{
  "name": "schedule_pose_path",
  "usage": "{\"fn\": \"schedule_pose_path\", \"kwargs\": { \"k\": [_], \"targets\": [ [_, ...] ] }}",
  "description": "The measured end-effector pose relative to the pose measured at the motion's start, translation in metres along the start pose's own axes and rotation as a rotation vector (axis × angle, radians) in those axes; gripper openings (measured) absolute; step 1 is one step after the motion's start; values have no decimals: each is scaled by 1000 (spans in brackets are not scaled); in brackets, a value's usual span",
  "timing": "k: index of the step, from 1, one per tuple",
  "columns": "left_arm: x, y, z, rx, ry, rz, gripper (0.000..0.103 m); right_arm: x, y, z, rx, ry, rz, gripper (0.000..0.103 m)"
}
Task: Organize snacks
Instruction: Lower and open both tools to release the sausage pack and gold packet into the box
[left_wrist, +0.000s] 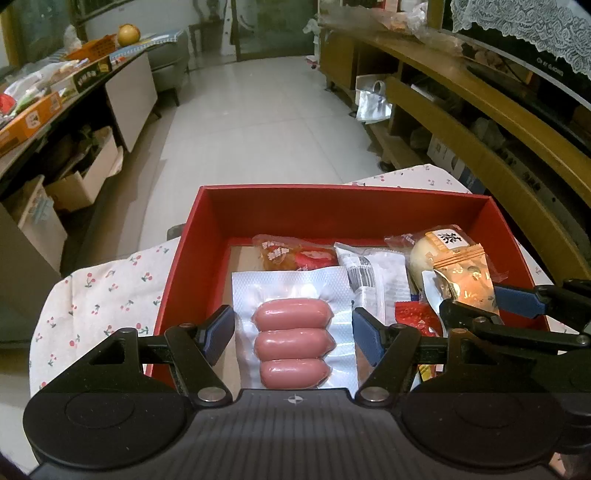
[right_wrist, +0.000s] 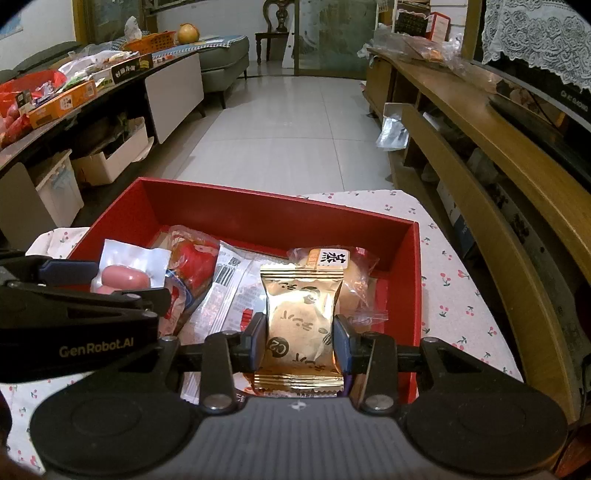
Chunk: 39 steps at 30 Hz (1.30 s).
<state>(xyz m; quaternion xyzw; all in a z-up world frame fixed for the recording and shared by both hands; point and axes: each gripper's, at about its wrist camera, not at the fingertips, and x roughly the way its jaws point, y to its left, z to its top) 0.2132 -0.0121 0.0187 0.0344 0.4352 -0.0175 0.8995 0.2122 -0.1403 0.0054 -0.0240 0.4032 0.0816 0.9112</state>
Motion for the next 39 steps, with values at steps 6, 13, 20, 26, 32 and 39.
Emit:
{"fn": "schedule_pose_path", "kwargs": {
  "k": [6, 13, 20, 26, 32, 39],
  "targets": [
    [1, -1, -2, 6, 0, 10, 75, 1, 3, 0, -15, -4, -8, 53],
    [2, -1, -3, 7, 2, 16, 75, 0, 6, -2, -38, -12, -25, 53],
    [-5, -1, -3, 2, -10, 16, 75, -5, 7, -3, -40, -7, -35, 57],
    [-11, 3, -3, -15, -16, 12, 78, -13, 11, -5, -50, -16, -17, 63],
    [-19, 9, -4, -38, -26, 5, 80, -23, 12, -6, -41, -34, -4, 63],
    [-27, 12, -6, -46, -40, 20, 84, -31, 10, -7, -18, -43, -5, 63]
  ]
}}
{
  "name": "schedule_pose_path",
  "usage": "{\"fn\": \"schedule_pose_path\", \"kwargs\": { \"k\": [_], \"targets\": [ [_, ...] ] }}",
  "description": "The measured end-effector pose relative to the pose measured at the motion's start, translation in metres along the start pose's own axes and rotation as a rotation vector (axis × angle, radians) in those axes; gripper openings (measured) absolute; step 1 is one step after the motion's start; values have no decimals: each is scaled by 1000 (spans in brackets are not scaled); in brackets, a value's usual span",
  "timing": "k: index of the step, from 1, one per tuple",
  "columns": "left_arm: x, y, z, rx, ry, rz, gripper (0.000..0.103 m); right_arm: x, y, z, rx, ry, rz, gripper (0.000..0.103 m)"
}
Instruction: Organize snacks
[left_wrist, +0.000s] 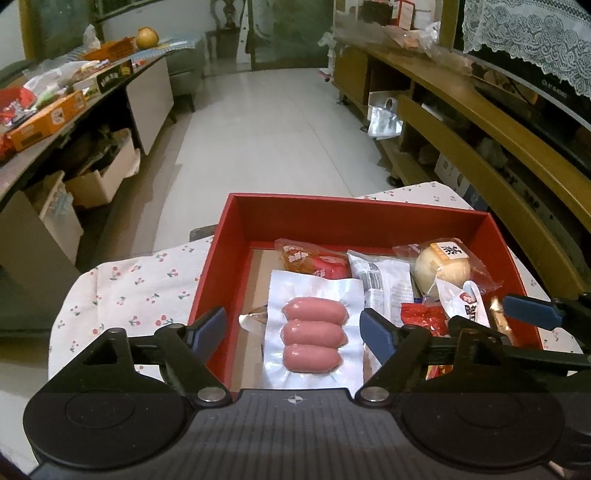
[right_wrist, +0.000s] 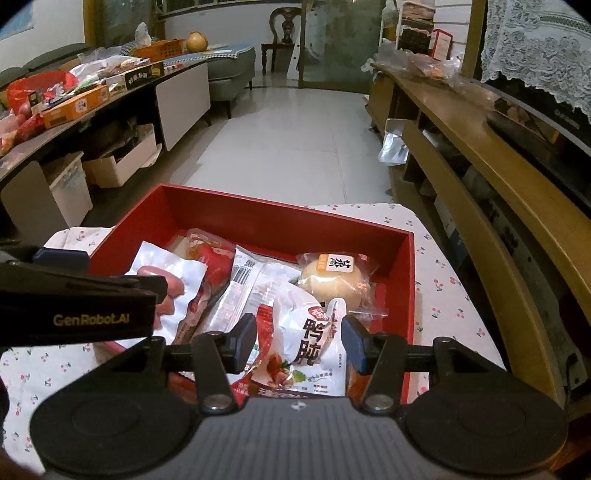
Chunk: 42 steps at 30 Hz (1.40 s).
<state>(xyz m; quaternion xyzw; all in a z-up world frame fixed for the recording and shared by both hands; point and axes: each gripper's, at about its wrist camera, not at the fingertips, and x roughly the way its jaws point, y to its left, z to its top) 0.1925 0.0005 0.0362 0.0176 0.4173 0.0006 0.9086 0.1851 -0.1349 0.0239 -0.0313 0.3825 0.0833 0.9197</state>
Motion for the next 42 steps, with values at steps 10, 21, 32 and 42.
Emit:
{"fn": "schedule_pose_path", "kwargs": {
  "k": [10, 21, 32, 42],
  "targets": [
    [-14, 2, -8, 19, -22, 22, 86, -11, 0, -4, 14, -12, 19, 64],
    [-23, 9, -13, 0, -33, 28, 91, -25, -6, -7, 47, -24, 32, 64],
    [-39, 12, -37, -16, -22, 45, 102, -45, -7, -30, 77, 5, 19, 64],
    [-56, 9, -65, -11, -26, 53, 103, -72, 0, -54, 102, 4, 34, 65]
  ]
}}
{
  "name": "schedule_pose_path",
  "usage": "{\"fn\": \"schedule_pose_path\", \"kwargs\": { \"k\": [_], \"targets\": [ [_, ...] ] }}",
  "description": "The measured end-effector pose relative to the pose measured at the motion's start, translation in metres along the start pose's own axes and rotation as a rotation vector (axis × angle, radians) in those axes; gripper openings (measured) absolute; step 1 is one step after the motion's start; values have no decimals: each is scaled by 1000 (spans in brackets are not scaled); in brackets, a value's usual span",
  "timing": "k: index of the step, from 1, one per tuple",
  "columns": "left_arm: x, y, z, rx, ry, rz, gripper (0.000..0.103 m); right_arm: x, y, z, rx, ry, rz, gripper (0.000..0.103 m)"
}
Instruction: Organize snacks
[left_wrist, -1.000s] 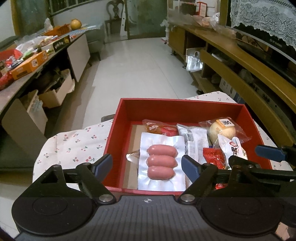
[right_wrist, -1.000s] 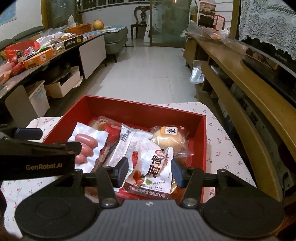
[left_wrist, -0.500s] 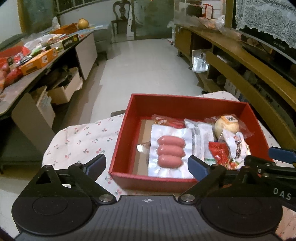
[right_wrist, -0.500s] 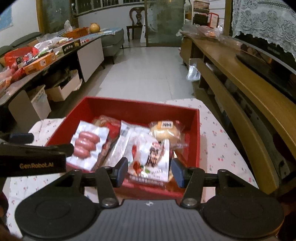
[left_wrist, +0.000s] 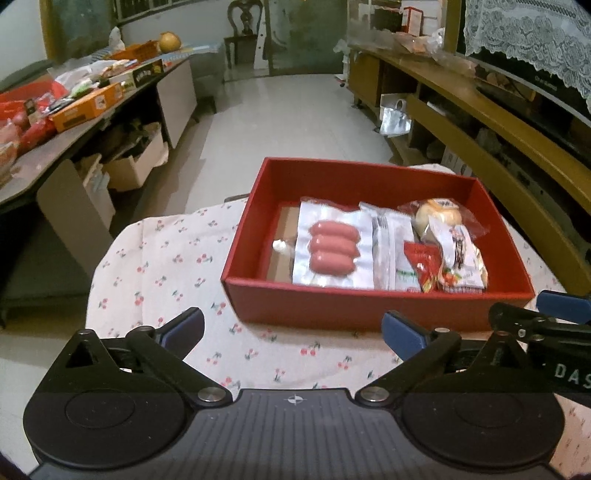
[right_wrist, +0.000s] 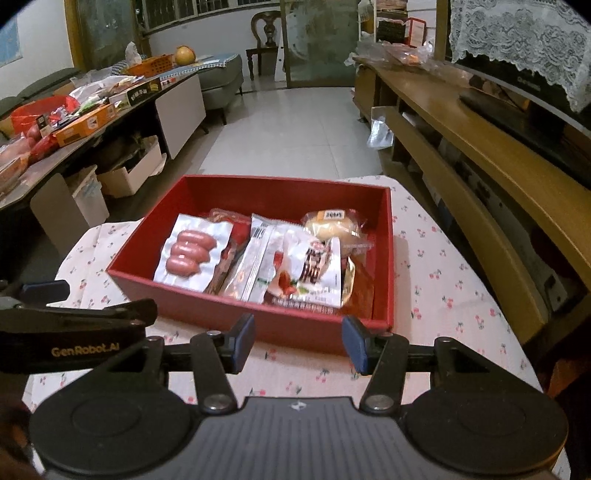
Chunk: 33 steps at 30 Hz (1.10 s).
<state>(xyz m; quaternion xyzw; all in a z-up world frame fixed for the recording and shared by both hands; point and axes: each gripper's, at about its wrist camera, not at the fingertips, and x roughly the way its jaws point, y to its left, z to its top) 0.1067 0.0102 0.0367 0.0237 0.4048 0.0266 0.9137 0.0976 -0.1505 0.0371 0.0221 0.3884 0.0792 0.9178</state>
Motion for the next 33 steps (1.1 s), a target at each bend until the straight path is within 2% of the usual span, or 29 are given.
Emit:
{"fn": "schedule_pose_path", "kwargs": {
  "k": [3, 8, 19, 33],
  "targets": [
    [-7, -1, -7, 15, -4, 11, 103, -8, 0, -8, 11, -1, 8, 65],
    [-20, 0, -19, 11, -21, -14, 103, -17, 3, -23, 13, 11, 9, 65],
    [-31, -2, -46, 35, 12, -24, 103, -32, 3, -45, 29, 29, 3, 65],
    [-47, -3, -66, 36, 21, -53, 103, -49, 8, -64, 37, 34, 22, 65]
  ]
}}
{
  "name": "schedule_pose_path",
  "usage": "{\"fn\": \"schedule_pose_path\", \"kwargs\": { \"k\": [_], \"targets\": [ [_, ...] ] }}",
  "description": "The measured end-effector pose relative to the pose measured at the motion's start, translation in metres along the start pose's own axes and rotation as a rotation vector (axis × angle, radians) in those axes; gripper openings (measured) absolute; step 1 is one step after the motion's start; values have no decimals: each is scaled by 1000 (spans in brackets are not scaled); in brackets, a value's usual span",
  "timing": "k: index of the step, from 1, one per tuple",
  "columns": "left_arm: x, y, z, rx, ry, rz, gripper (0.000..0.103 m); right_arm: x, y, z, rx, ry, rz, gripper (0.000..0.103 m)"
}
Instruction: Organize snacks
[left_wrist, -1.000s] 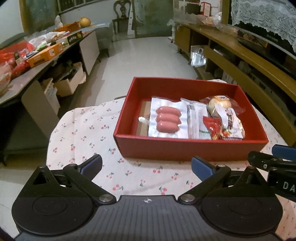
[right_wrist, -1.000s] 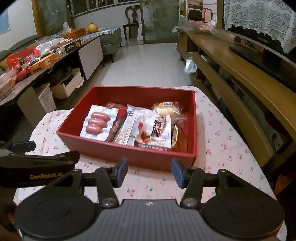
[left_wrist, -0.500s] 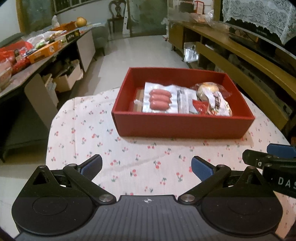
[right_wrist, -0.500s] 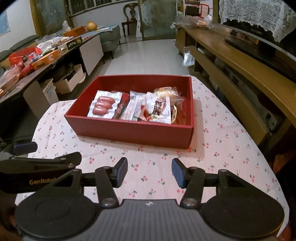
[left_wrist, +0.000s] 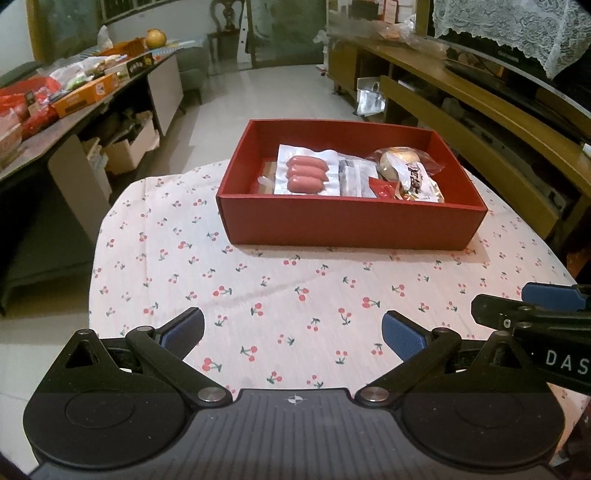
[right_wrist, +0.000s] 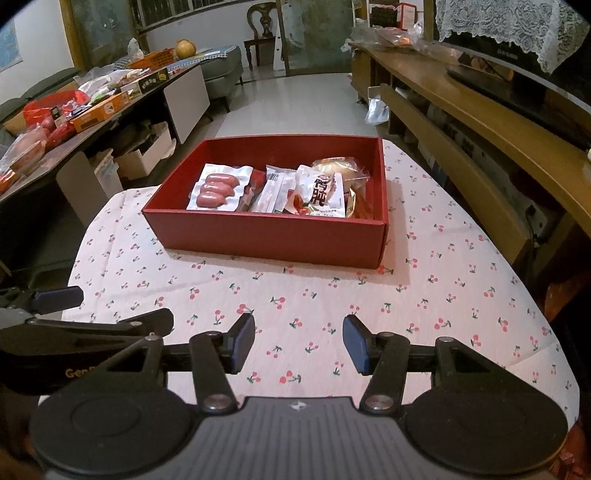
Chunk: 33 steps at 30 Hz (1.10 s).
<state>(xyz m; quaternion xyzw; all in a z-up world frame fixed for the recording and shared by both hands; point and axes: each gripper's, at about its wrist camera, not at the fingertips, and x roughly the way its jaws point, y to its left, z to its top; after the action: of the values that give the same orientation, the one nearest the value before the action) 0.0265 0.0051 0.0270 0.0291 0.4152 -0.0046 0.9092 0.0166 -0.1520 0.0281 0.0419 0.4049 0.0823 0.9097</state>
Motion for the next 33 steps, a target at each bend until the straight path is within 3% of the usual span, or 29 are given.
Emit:
{"fn": "schedule_pose_path", "kwargs": {
  "k": [33],
  "targets": [
    [-20, -1, -30, 18, 27, -17, 103, -23, 5, -26, -1, 2, 18, 66]
  ]
}}
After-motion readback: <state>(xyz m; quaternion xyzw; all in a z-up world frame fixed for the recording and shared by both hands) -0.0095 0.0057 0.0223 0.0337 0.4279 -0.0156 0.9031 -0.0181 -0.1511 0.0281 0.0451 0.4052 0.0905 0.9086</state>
